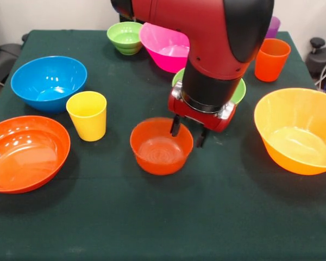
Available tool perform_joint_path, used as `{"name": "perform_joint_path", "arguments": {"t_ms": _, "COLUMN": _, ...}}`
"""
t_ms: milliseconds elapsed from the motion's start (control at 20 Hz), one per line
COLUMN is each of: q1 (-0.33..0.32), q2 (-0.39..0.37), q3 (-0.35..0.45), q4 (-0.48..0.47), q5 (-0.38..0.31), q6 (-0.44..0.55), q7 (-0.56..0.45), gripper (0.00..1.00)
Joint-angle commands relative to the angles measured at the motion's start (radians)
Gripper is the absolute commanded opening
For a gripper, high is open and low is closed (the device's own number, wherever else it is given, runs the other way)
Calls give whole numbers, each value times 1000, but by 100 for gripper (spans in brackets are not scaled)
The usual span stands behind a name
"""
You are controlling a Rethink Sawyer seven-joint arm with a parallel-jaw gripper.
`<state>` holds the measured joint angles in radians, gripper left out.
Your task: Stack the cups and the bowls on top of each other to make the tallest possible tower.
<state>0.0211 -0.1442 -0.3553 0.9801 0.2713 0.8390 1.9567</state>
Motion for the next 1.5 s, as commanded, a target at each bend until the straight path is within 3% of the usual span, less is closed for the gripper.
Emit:
{"name": "perform_joint_path", "arguments": {"t_ms": 50, "q1": 25, "q2": 3, "q3": 79, "q4": 88, "q5": -3, "q6": -122, "q7": 193, "gripper": 100}}
{"name": "perform_joint_path", "arguments": {"t_ms": 400, "q1": 11, "q2": 29, "q3": 80, "q4": 53, "q5": 7, "q6": -101, "q7": 185, "gripper": 100}}
{"name": "perform_joint_path", "arguments": {"t_ms": 950, "q1": -37, "q2": 74, "q3": 62, "q4": -110, "q5": 12, "q6": 31, "q7": 153, "gripper": 100}}
{"name": "perform_joint_path", "arguments": {"t_ms": 1200, "q1": -28, "q2": 10, "q3": 65, "q4": -13, "q5": -4, "q6": -5, "q7": 132, "gripper": 100}}
{"name": "perform_joint_path", "arguments": {"t_ms": 1500, "q1": -35, "q2": -124, "q3": 124, "q4": 231, "q5": -1, "q6": -117, "q7": 80, "gripper": 100}}
